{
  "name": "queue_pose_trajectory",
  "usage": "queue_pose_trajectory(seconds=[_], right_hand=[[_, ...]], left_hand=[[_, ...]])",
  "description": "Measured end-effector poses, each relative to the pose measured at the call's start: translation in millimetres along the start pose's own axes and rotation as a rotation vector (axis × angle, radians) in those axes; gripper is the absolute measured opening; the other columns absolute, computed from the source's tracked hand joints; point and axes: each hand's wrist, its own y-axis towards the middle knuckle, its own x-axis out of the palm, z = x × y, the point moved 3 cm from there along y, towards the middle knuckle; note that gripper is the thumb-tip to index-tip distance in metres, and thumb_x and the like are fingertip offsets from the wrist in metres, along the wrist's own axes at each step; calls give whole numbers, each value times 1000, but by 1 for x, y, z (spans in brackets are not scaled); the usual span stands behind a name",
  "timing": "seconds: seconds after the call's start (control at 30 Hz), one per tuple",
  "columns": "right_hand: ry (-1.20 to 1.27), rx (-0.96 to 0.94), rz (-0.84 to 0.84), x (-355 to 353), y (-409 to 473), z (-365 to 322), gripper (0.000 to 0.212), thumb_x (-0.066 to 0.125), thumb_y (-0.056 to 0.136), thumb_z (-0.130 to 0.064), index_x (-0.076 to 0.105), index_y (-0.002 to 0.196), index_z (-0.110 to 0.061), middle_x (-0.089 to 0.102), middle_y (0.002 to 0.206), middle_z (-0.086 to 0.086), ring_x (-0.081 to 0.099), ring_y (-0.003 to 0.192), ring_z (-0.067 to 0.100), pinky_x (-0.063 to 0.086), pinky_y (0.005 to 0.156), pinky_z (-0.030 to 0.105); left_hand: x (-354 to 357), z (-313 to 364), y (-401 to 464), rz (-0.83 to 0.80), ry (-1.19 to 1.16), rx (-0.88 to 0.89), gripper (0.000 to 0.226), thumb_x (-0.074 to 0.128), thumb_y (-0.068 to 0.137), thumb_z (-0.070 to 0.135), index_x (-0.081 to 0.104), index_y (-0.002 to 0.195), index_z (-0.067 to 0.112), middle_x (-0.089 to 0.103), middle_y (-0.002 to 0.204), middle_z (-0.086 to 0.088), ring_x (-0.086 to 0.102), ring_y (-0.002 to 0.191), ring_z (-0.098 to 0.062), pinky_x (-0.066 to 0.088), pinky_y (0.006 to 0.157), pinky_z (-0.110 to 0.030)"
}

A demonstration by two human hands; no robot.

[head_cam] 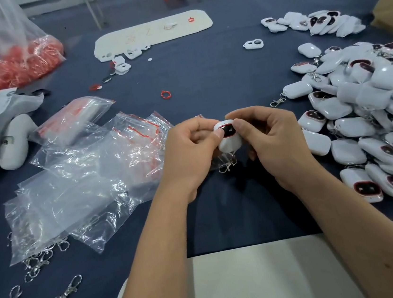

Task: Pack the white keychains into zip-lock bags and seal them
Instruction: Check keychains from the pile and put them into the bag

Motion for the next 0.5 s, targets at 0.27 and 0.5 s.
queue_pose_trajectory(seconds=[0.27,0.5], right_hand=[[-22,14,-80,3,-2,-3,15,70,100,-19,81,98,-28,78,79,-4,58,57,3,49,49,22],[-16,41,-83,3,-3,-4,14,70,99,-17,81,95,-24,76,76,-3,58,56,4,48,49,21]], left_hand=[[-1,0,2,63,56,90,15,70,93,3,78,92,17,78,81,-5,76,81,-28,63,71,-36],[-3,2,4,64,148,178,15,72,91,3,79,94,15,78,84,0,75,80,-22,63,77,-37]])
